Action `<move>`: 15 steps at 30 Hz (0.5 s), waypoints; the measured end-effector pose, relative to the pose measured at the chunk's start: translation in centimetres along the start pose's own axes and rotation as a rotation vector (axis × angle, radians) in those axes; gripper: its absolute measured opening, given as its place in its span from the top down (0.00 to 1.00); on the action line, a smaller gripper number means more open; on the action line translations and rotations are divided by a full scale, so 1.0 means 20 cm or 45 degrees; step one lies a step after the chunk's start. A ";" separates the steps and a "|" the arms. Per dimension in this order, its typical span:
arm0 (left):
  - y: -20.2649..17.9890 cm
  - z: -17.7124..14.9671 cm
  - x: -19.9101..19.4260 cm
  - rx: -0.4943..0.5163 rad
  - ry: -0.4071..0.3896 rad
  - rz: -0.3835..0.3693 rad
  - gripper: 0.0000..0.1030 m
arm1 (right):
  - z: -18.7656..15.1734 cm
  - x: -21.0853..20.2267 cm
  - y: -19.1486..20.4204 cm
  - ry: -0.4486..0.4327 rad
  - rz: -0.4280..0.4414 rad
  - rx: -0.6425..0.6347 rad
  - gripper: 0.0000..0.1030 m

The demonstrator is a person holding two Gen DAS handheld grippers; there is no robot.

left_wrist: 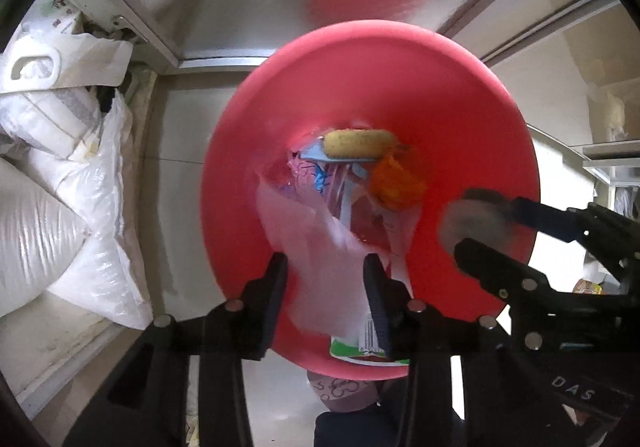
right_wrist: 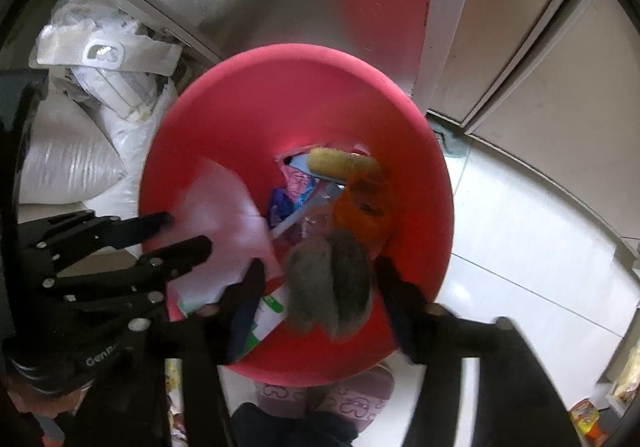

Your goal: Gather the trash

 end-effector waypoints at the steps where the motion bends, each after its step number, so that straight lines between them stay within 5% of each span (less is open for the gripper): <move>1: 0.01 0.00 -0.01 0.004 -0.004 0.004 0.64 | 0.00 -0.01 -0.01 -0.001 -0.003 0.007 0.32; 7: 0.04 0.02 -0.08 -0.035 -0.044 -0.023 0.44 | -0.02 -0.04 -0.02 -0.011 -0.029 0.019 0.18; 15: 0.05 -0.01 -0.26 -0.047 -0.099 0.033 0.21 | -0.06 -0.20 0.00 -0.018 -0.057 0.044 0.15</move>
Point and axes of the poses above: each gripper's, at about its wrist camera, not at the fingertips, and x roughly the way its jaws point, y to its left, z to its top, the point moved 8 cm from there along x, roughly the way its jaws point, and after that the axes turned 7 degrees about -x, right-handed, at the moved point
